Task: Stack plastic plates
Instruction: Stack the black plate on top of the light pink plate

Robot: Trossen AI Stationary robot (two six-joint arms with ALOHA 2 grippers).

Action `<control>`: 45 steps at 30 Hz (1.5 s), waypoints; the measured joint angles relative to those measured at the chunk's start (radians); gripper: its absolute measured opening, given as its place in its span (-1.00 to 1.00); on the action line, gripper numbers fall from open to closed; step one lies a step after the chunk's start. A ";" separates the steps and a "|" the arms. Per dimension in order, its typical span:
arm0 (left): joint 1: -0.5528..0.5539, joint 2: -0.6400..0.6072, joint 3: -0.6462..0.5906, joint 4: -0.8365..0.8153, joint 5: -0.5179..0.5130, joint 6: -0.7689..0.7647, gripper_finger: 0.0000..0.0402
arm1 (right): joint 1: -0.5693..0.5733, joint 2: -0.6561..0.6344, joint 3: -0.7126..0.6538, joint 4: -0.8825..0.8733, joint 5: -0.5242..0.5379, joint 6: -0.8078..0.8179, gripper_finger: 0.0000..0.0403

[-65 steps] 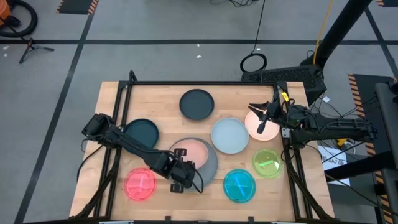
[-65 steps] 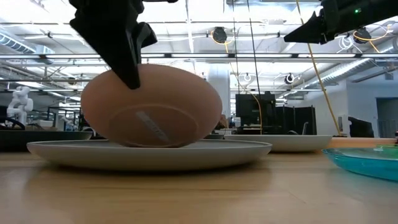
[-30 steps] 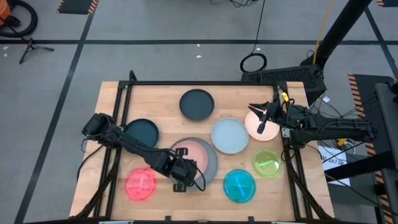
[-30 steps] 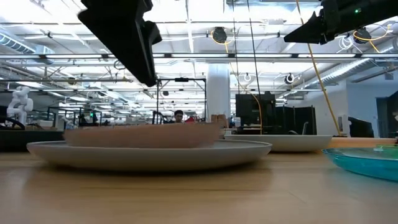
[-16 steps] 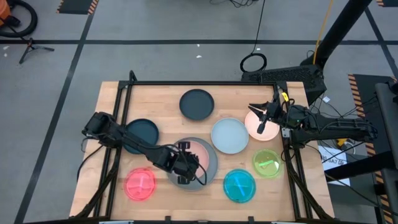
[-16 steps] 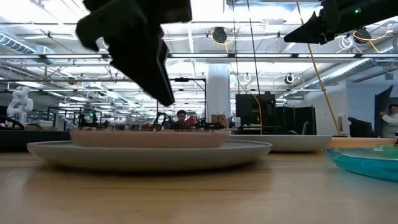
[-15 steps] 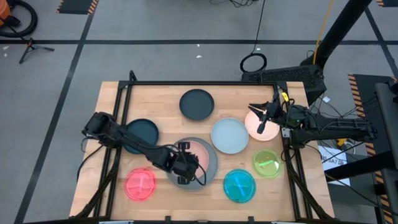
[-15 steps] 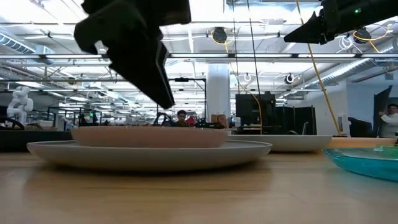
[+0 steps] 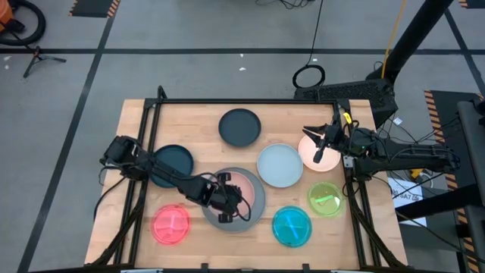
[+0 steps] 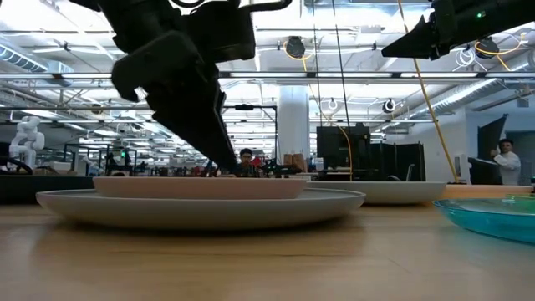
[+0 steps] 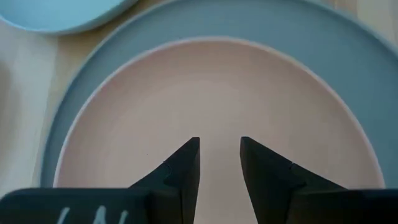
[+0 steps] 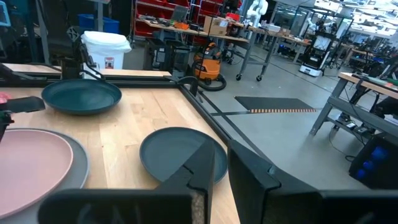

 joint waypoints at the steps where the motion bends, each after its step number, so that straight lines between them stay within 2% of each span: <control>1: 0.000 -0.010 0.000 -0.011 0.000 0.001 -0.39 | 0.000 0.000 0.000 0.000 0.000 0.000 -0.81; 11: 0.028 -0.207 0.002 -0.288 -0.101 -0.041 -0.39 | 0.000 0.000 0.000 0.006 0.000 0.001 -0.81; 15: 0.092 -0.258 0.002 -0.296 -0.111 0.065 -0.39 | 0.000 0.000 0.000 0.012 0.000 0.002 -0.81; 20: 0.220 -0.259 0.002 -0.268 -0.110 0.248 -0.39 | 0.000 0.000 0.000 0.014 0.000 0.002 -0.81; 28: 0.457 -0.251 0.002 -0.125 0.045 0.479 -0.39 | 0.000 0.000 0.000 0.012 0.000 0.002 -0.81; 33: 0.570 -0.251 0.002 -0.061 0.153 0.548 -0.39 | 0.000 0.000 0.000 0.010 0.000 0.002 -0.81; 38: 0.623 -0.236 0.002 -0.012 0.242 0.556 -0.39 | 0.000 0.000 0.000 0.008 0.000 0.002 -0.81; 45: 0.635 -0.142 0.002 0.022 0.271 0.565 -0.39 | 0.000 0.000 0.000 0.007 0.001 0.002 -0.81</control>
